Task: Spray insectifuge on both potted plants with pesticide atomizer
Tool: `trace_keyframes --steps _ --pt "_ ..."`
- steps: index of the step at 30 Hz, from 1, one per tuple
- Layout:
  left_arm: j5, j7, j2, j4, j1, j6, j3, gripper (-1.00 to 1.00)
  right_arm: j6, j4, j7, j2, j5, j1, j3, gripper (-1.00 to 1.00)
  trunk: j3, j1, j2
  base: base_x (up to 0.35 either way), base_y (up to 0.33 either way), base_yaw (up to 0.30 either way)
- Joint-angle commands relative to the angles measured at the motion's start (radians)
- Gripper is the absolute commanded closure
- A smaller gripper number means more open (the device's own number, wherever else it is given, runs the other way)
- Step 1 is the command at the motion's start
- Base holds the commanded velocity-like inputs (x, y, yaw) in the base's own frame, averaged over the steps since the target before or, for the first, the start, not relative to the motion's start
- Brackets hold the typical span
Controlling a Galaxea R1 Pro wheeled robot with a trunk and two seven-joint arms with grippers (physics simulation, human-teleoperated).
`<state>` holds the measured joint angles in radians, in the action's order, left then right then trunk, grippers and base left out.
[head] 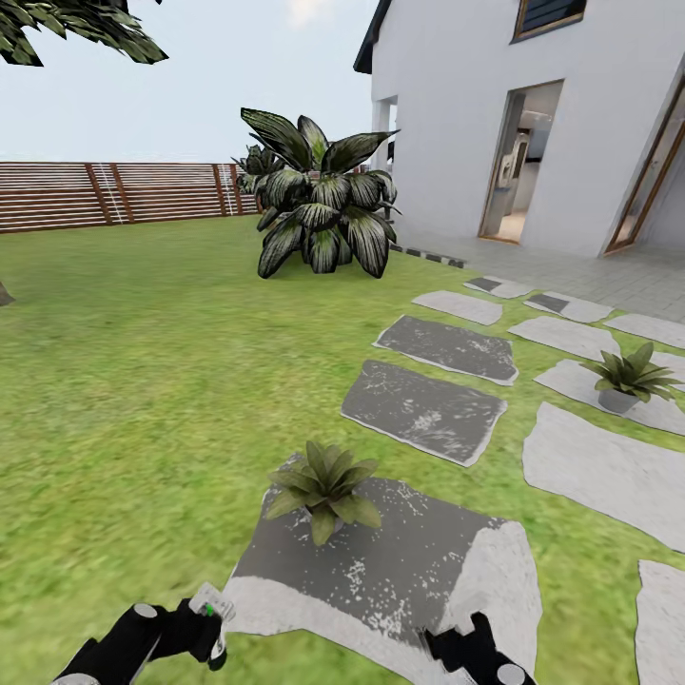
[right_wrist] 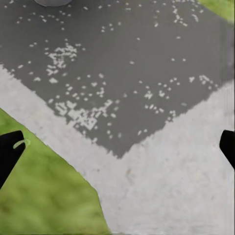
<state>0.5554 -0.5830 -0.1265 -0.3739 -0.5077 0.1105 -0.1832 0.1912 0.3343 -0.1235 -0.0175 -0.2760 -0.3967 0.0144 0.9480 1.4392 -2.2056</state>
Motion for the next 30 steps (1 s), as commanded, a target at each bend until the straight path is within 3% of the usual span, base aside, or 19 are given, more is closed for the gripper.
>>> trace_keyframes --steps 1,4,5,8,11,16,20,24,30 --pt "-0.001 0.011 0.002 -0.002 -0.002 0.023 -0.009 1.0 0.003 -0.009 0.031 -0.008 -0.001 0.0 0.046 -1.0 0.001 0.0 0.0 0.0 0.0 0.0" --pt "-0.01 0.037 0.002 -0.003 -0.006 0.062 -0.01 1.0 0.01 -0.034 0.063 -0.018 0.001 0.002 0.095 -1.0 0.001 0.0 0.0 0.0 0.0 0.0" --pt "-0.015 0.04 0.003 -0.003 -0.008 0.114 -0.01 1.0 0.033 -0.053 0.07 -0.023 0.001 0.002 0.105 -1.0 0.001 0.0 0.0 0.0 0.0 0.0" --pt "-0.017 0.041 0.024 -0.005 -0.011 0.188 -0.007 1.0 0.082 -0.079 0.089 -0.028 0.0 0.002 0.113 -1.0 0.001 0.0 0.0 0.0 0.0 0.0" --pt "-0.017 0.043 0.04 -0.005 -0.019 0.233 -0.006 1.0 0.095 -0.088 0.168 -0.03 0.0 0.002 0.113 -1.0 0.001 0.0 0.0 0.0 0.0 0.0" --pt "-0.017 0.046 0.045 -0.012 -0.062 0.384 -0.003 1.0 0.104 -0.098 0.215 -0.028 0.002 0.002 0.114 -1.0 0.001 0.0 0.0 0.0 0.0 0.0" --pt "-0.013 0.047 0.075 -0.123 -0.066 0.418 -0.004 1.0 0.124 -0.1 0.219 -0.026 0.049 0.002 0.115 -1.0 0.001 0.0 0.0 0.0 0.0 0.0" --pt "-0.006 0.048 0.12 -0.158 -0.063 0.424 0.003 1.0 0.166 -0.115 0.219 -0.027 0.082 0.003 0.114 -1.0 0.001 0.0 0.0 0.086 0.0 0.0" --pt "-0.005 0.049 0.131 -0.168 -0.06 0.422 0.001 1.0 0.175 -0.12 0.217 -0.027 0.086 0.003 0.113 -1.0 0.001 0.0 0.0 0.308 0.0 0.0"
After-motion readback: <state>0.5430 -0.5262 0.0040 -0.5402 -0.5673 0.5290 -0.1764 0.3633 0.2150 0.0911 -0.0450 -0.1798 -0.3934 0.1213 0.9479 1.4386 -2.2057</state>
